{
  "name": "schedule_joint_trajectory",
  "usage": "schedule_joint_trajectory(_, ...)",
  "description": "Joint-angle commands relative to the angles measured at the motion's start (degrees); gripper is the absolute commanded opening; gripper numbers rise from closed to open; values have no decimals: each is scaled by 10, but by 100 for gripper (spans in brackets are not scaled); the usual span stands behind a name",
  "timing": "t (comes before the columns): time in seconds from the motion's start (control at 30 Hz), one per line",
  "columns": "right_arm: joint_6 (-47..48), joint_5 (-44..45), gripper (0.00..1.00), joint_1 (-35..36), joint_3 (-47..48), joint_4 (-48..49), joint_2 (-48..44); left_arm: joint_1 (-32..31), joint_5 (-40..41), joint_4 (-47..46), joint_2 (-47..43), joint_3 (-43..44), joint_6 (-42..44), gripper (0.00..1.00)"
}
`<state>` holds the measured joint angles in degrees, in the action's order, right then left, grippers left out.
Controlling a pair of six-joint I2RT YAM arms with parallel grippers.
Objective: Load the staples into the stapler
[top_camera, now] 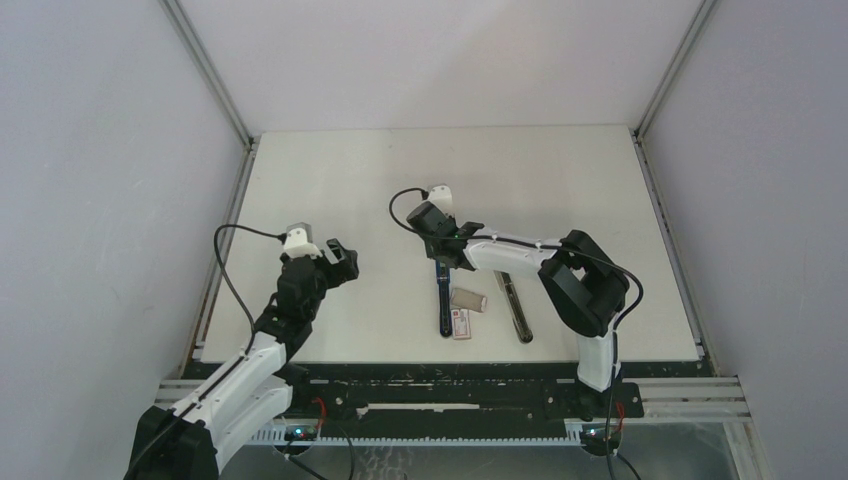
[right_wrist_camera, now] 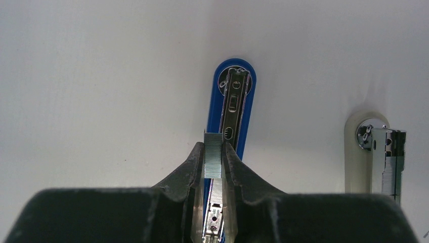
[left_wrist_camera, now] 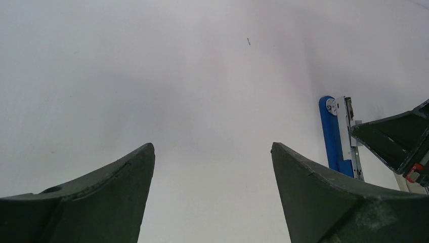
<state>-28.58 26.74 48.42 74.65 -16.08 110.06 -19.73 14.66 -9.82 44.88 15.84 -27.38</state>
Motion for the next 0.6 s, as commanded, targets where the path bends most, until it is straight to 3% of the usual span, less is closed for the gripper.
schedule_joint_trajectory(0.0,-16,15,12,-5,24,14,3,5,-3,-19,-2,-9,3,89)
schedule_joint_trajectory(0.57,-20,20,12,-14,23,16,14,5,-6,-20,4,-8,3,90)
